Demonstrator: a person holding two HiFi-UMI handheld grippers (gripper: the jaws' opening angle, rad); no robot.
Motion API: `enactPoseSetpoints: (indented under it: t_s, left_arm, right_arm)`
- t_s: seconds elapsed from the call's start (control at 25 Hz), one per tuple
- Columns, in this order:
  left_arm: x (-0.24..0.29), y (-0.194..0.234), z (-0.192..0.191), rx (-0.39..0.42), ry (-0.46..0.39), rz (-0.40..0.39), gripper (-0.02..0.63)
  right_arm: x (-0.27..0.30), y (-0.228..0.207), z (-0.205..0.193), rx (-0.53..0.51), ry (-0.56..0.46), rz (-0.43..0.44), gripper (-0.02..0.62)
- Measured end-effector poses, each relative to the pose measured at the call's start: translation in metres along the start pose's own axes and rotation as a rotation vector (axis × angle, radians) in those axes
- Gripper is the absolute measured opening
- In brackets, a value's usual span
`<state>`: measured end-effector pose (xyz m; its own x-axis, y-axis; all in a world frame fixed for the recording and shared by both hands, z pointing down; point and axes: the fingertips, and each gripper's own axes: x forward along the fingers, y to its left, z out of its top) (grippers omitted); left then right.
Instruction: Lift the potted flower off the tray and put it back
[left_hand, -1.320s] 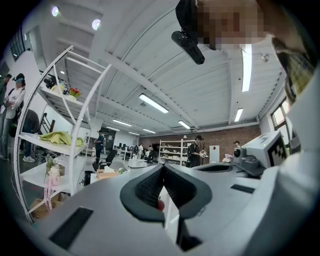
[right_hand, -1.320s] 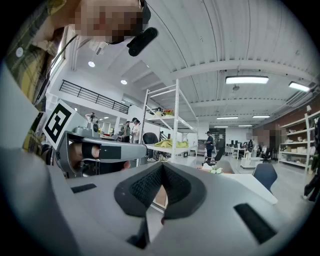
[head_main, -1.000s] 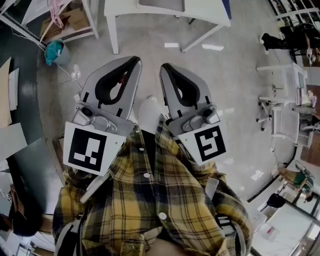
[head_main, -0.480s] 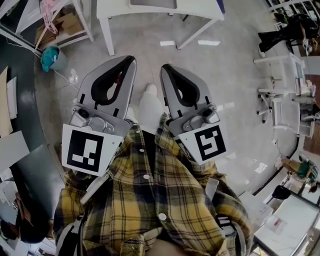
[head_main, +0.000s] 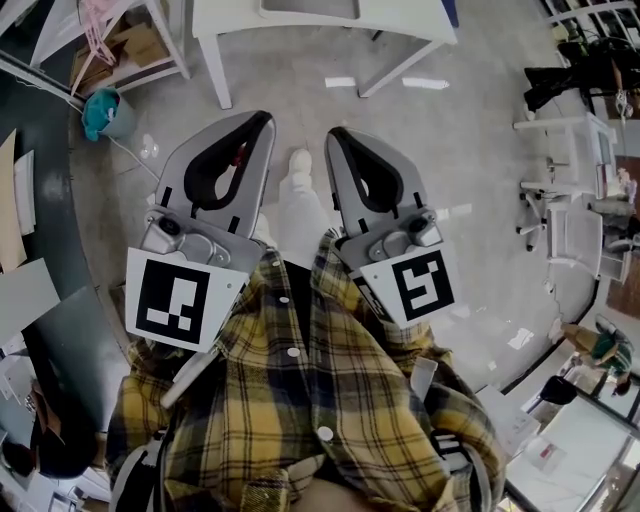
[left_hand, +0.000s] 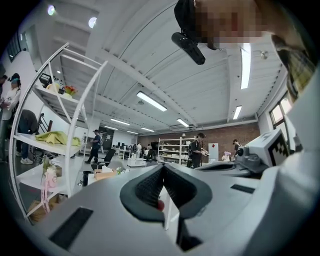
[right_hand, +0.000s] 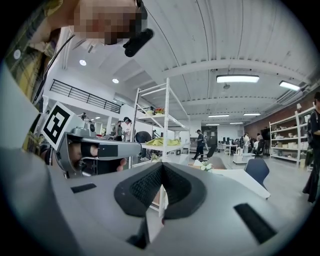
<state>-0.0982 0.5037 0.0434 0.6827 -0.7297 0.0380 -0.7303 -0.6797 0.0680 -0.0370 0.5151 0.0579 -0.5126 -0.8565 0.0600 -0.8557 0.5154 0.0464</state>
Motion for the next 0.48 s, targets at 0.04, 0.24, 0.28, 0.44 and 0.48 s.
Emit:
enactPoseSetpoints:
  t_s: [0.04, 0.24, 0.28, 0.44, 0.48]
  left_arm:
    - [0.004, 0.003, -0.001, -0.003, 0.003, 0.007, 0.009]
    - [0.035, 0.019, -0.002, -0.001, 0.014, 0.030, 0.009]
    - [0.043, 0.023, -0.003, -0.003, 0.016, 0.036, 0.009]
    - [0.078, 0.043, -0.002, -0.003, 0.014, 0.056, 0.009]
    - [0.088, 0.047, -0.002, -0.003, 0.013, 0.061, 0.009]
  right_arm:
    - [0.004, -0.003, -0.001, 0.002, 0.003, 0.006, -0.002]
    - [0.030, -0.028, -0.005, 0.012, 0.011, 0.033, -0.002]
    - [0.036, -0.034, -0.006, 0.014, 0.012, 0.039, -0.002]
    - [0.066, -0.062, -0.008, 0.014, 0.015, 0.061, -0.002]
    - [0.073, -0.071, -0.008, 0.013, 0.014, 0.064, -0.002]
